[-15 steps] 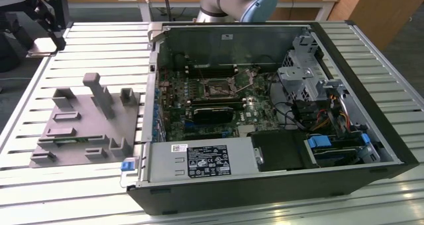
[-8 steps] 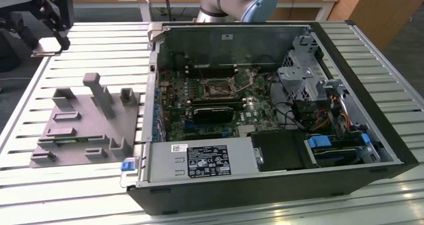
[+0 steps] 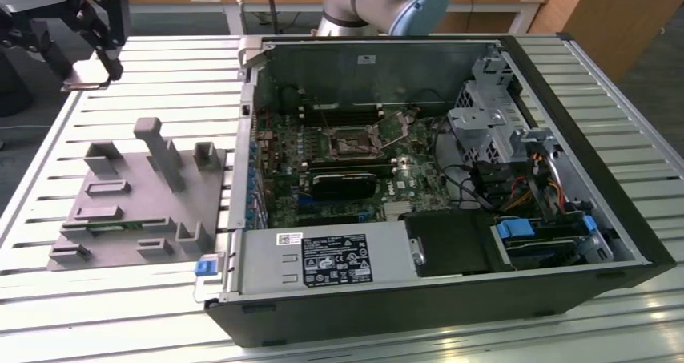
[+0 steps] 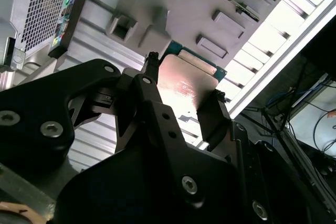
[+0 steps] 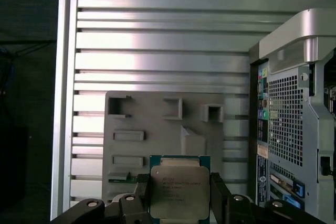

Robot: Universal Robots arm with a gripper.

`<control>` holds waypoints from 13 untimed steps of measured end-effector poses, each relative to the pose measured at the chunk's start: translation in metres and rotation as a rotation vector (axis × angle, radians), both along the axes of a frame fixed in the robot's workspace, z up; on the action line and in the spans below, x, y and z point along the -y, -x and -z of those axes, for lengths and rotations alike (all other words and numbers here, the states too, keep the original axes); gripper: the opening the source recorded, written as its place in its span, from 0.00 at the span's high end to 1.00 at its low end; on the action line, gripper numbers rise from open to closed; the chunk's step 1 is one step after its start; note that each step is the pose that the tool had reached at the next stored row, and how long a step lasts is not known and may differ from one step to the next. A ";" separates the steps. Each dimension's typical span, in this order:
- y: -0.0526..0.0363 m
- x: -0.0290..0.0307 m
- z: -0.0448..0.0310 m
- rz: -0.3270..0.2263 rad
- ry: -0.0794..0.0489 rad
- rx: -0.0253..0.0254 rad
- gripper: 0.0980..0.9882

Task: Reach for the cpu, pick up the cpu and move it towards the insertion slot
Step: 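Pick up the cpu and move it towards the insertion slot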

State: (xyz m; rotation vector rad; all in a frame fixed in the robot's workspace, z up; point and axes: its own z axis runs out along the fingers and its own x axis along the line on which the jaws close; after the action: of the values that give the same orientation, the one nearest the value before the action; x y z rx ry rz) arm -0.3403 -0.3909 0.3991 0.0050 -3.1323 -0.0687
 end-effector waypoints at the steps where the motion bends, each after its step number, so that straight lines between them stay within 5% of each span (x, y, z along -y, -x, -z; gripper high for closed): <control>1: -0.0013 0.0000 0.0000 0.000 0.000 0.0000 0.50; 13: -0.0173 -0.0008 0.0000 0.000 0.000 -0.0001 0.50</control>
State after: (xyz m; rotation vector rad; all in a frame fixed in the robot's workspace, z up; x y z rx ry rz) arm -0.3230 -0.3901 0.3991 0.0049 -3.1322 -0.0686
